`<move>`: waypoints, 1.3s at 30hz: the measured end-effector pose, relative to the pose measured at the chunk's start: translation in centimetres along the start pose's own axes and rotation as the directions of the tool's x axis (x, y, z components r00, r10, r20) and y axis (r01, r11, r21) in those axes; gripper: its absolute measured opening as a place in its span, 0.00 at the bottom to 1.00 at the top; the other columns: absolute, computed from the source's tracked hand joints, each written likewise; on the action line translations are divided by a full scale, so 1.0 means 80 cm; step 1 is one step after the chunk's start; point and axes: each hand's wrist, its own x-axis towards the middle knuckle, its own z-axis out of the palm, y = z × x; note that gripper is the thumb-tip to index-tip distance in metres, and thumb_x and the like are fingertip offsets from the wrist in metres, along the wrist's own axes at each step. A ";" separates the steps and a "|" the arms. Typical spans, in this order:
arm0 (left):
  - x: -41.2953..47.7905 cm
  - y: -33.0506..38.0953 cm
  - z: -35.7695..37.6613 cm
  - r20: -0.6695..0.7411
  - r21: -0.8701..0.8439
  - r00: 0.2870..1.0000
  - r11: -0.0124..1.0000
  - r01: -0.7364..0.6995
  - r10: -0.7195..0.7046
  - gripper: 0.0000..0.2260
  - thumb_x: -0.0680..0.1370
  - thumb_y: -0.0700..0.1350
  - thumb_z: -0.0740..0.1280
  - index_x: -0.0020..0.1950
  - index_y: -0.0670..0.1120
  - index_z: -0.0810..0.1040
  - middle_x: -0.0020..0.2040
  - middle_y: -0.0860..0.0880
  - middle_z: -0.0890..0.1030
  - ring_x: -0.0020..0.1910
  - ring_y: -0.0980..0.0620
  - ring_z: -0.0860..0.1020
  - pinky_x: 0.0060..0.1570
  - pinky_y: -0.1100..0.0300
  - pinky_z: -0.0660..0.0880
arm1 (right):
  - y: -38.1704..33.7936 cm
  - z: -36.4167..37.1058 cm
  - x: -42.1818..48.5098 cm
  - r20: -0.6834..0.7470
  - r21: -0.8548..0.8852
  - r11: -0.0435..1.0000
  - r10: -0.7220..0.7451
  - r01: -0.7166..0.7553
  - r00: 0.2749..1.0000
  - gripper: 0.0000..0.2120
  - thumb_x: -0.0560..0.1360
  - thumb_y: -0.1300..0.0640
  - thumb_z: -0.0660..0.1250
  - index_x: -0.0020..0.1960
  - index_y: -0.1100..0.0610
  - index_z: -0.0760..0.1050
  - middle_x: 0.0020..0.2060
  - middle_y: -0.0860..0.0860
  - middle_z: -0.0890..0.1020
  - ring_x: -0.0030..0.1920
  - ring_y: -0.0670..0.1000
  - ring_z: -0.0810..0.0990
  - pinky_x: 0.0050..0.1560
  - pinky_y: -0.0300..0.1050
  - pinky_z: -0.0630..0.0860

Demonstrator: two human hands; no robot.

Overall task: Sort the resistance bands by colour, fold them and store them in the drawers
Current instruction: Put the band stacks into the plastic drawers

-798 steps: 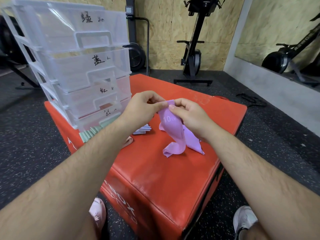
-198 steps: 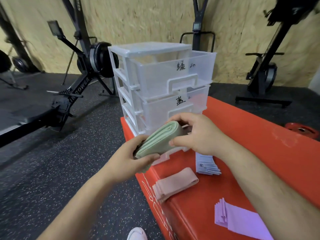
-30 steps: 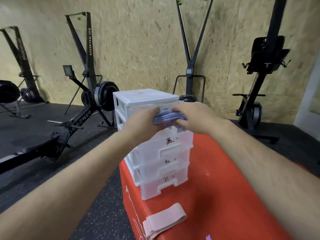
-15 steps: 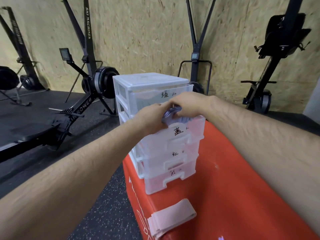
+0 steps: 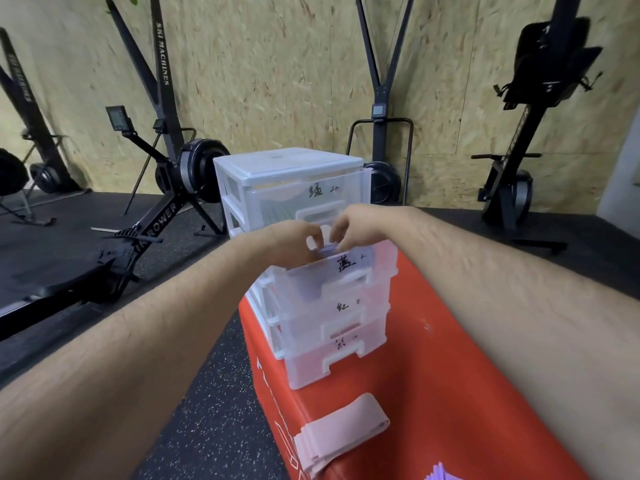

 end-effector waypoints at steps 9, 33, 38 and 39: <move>-0.117 0.034 0.101 -0.562 0.156 0.798 0.975 -0.157 0.218 0.06 0.74 0.46 0.65 0.45 0.45 0.78 0.44 0.48 0.76 0.42 0.44 0.76 0.37 0.53 0.73 | 0.032 0.121 -0.107 -0.715 0.055 0.995 -0.018 0.082 0.698 0.11 0.71 0.55 0.63 0.53 0.50 0.79 0.45 0.44 0.79 0.49 0.51 0.77 0.52 0.52 0.74; -0.166 0.077 0.234 -0.422 -0.030 0.902 0.992 -0.119 0.095 0.25 0.72 0.55 0.64 0.70 0.52 0.74 0.66 0.52 0.77 0.63 0.48 0.75 0.63 0.53 0.66 | 0.020 0.241 -0.208 -0.348 0.024 0.998 0.056 -0.051 0.936 0.28 0.76 0.53 0.61 0.76 0.42 0.65 0.72 0.42 0.71 0.69 0.53 0.69 0.65 0.52 0.67; -0.185 0.113 0.280 -0.238 -0.039 0.950 0.976 -0.215 0.200 0.25 0.75 0.59 0.63 0.69 0.49 0.73 0.68 0.51 0.75 0.67 0.47 0.73 0.65 0.50 0.66 | 0.048 0.276 -0.254 0.000 0.046 0.997 0.056 -0.056 0.998 0.28 0.80 0.51 0.61 0.78 0.44 0.61 0.75 0.47 0.69 0.71 0.56 0.69 0.71 0.54 0.68; -0.185 0.120 0.284 -0.211 -0.049 0.956 0.975 -0.218 0.203 0.24 0.76 0.58 0.64 0.68 0.49 0.74 0.68 0.50 0.75 0.67 0.46 0.73 0.65 0.49 0.67 | 0.052 0.282 -0.259 0.015 0.058 0.996 0.069 -0.070 0.997 0.27 0.80 0.52 0.61 0.78 0.45 0.62 0.74 0.48 0.70 0.71 0.56 0.69 0.71 0.53 0.67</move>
